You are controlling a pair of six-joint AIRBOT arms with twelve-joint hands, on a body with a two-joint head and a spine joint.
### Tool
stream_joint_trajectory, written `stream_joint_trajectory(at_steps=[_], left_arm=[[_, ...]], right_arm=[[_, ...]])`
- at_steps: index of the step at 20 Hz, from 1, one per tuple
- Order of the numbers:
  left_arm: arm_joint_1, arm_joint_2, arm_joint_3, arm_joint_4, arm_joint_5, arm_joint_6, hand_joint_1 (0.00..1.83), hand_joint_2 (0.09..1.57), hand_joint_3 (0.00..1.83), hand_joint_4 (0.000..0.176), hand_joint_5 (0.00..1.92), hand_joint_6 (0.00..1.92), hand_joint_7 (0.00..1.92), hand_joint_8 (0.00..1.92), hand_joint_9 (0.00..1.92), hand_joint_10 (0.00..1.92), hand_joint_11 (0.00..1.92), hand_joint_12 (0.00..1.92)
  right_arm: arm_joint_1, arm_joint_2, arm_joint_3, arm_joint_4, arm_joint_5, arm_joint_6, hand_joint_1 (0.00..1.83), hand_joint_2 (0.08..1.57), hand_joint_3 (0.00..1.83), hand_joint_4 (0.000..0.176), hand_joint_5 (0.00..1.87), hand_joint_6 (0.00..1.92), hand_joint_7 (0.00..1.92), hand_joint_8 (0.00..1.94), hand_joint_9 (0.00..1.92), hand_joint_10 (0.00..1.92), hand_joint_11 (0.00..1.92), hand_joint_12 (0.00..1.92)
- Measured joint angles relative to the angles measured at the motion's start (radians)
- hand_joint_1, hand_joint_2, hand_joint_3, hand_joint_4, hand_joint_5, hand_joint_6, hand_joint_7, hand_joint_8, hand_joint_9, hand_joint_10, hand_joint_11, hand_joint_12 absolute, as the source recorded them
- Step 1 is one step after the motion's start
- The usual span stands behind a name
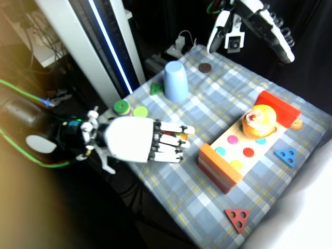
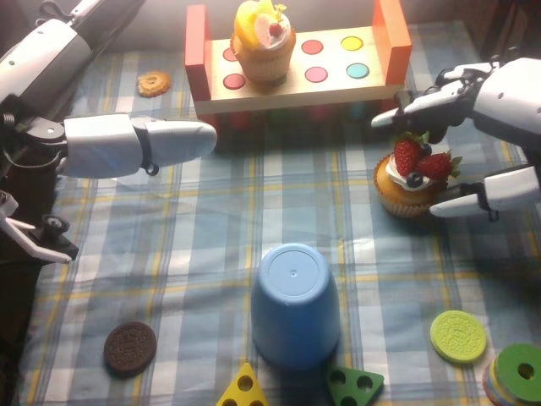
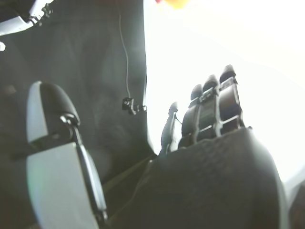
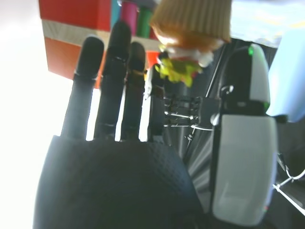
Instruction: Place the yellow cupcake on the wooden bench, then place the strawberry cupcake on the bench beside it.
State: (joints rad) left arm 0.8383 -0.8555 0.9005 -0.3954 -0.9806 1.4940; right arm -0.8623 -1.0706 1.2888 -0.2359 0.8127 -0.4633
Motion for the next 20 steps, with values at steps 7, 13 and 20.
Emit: stream_joint_trajectory(at_steps=[7,13,20], left_arm=[[0.015,0.000,0.000,-0.030,-0.013,-0.010,0.74,0.85,0.02,0.176,0.00,0.00,0.00,0.00,0.00,0.00,0.00,0.00],[0.028,0.004,0.000,-0.031,-0.023,-0.029,0.71,0.86,0.01,0.176,0.00,0.00,0.00,0.00,0.00,0.00,0.00,0.00],[0.058,0.004,0.000,-0.036,-0.038,-0.058,0.77,0.84,0.00,0.176,0.00,0.00,0.00,0.00,0.00,0.00,0.00,0.00]], right_arm=[[0.013,-0.023,0.020,-0.002,0.012,0.034,1.38,1.10,0.00,0.000,0.88,0.91,1.06,0.88,1.02,1.15,0.71,1.32],[0.017,-0.013,0.026,-0.029,0.021,0.076,1.25,1.14,0.00,0.000,0.97,0.79,0.95,1.29,0.88,1.22,0.68,1.62],[0.172,0.053,0.003,-0.039,0.181,0.040,1.22,1.12,0.00,0.006,0.96,1.04,0.99,0.95,0.99,0.16,0.42,1.05]])
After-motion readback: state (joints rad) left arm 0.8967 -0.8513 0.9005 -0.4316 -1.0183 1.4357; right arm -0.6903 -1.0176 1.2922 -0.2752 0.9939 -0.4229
